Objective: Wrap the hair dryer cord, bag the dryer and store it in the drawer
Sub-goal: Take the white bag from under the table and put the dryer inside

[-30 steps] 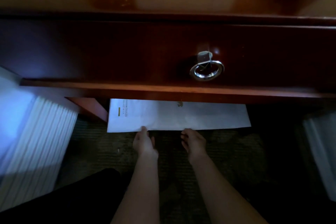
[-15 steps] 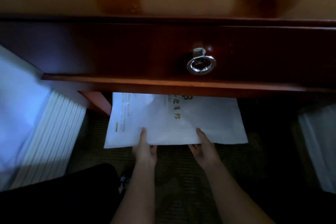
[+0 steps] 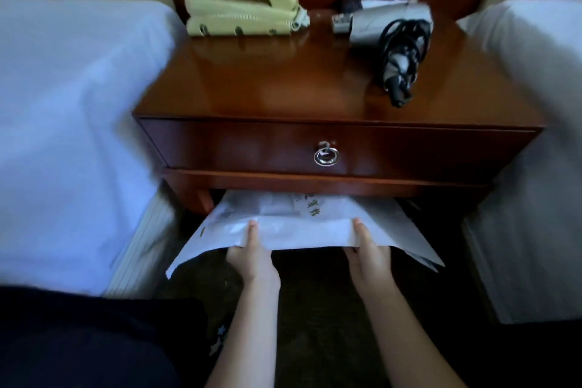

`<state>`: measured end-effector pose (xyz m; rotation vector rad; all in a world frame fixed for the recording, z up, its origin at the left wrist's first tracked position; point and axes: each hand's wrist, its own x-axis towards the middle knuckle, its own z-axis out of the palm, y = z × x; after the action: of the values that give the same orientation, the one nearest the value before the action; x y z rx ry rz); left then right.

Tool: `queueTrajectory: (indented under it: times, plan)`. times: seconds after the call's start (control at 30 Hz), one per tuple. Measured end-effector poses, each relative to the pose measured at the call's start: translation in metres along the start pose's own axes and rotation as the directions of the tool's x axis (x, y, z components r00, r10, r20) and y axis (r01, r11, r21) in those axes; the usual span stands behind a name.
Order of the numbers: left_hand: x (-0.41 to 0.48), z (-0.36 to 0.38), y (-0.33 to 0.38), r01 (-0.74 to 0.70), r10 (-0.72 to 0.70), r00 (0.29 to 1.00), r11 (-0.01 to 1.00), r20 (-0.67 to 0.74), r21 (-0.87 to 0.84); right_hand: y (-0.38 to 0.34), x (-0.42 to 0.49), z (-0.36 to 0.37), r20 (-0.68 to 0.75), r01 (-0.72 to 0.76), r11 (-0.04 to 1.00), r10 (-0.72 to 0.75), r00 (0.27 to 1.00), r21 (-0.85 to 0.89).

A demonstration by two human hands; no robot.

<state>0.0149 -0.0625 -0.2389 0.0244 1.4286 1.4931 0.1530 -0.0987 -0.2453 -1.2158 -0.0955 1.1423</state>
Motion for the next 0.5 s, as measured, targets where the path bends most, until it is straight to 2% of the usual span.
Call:
queueTrajectory:
  times: [0.1, 0.27, 0.4, 0.5]
  plan:
    - [-0.029, -0.002, 0.035, -0.048, 0.053, 0.996, 0.996, 0.07, -0.071, -0.026, -0.031, 0.011, 0.023, 0.061, 0.998, -0.061, 0.998, -0.02]
    - [-0.069, -0.008, 0.089, -0.096, 0.116, 0.975, 0.989, 0.189, -0.113, -0.063, -0.082, 0.023, 0.017, 0.081, 0.99, -0.079, 0.997, -0.116]
    - [-0.104, -0.006, 0.126, -0.185, 0.204, 0.943, 0.978, 0.261, -0.097, -0.105, -0.124, 0.03, 0.102, 0.182, 0.977, -0.171, 0.98, -0.113]
    - [-0.127, -0.004, 0.155, -0.235, 0.27, 0.918, 0.96, 0.291, -0.15, -0.138, -0.157, 0.04, 0.201, 0.293, 0.948, -0.265, 0.943, -0.124]
